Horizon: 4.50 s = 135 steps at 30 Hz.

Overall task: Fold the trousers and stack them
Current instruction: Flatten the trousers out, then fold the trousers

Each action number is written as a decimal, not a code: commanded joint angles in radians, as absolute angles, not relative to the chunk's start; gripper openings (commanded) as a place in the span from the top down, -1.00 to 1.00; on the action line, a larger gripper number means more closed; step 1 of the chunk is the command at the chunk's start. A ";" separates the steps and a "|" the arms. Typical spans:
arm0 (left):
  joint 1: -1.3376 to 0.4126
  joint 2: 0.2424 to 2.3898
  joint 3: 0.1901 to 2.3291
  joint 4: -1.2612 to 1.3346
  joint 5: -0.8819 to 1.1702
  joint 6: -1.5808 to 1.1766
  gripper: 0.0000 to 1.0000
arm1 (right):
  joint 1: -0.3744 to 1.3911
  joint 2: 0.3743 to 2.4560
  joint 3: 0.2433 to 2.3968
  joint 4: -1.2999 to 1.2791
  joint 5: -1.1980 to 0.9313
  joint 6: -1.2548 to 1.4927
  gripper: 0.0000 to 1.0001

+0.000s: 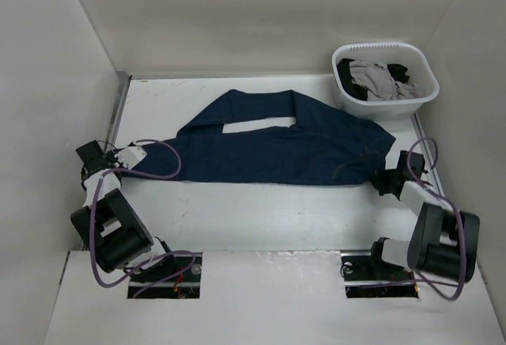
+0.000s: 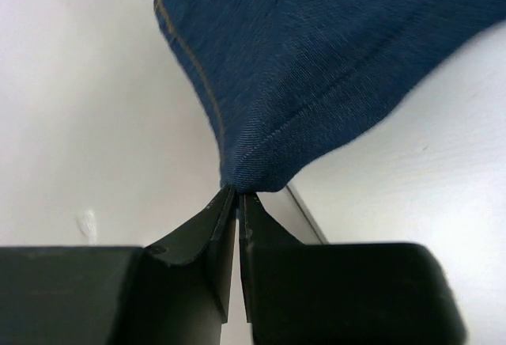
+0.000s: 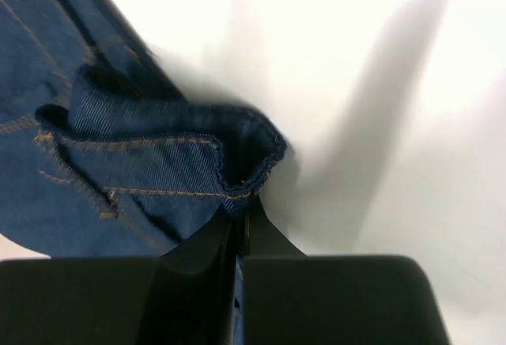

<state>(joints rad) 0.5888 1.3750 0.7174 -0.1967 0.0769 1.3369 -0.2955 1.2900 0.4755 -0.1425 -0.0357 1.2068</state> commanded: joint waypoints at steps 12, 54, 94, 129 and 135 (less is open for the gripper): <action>0.700 1.198 0.818 -0.527 0.169 1.502 0.84 | -0.420 0.403 0.661 -1.198 0.101 1.137 0.89; -0.033 1.708 1.356 -0.156 -0.116 0.858 1.00 | -0.162 1.488 0.681 -0.370 0.098 1.127 -1.00; 0.831 1.224 0.529 -0.266 0.182 1.971 -0.34 | 0.113 0.750 0.483 -0.954 0.161 1.406 -1.00; 0.792 1.281 0.773 -0.326 0.267 1.773 1.00 | 0.016 0.753 0.627 -1.020 0.385 1.287 1.00; 0.656 1.333 0.972 -0.351 0.262 1.637 1.00 | -0.021 0.807 0.877 -0.964 0.477 1.089 1.00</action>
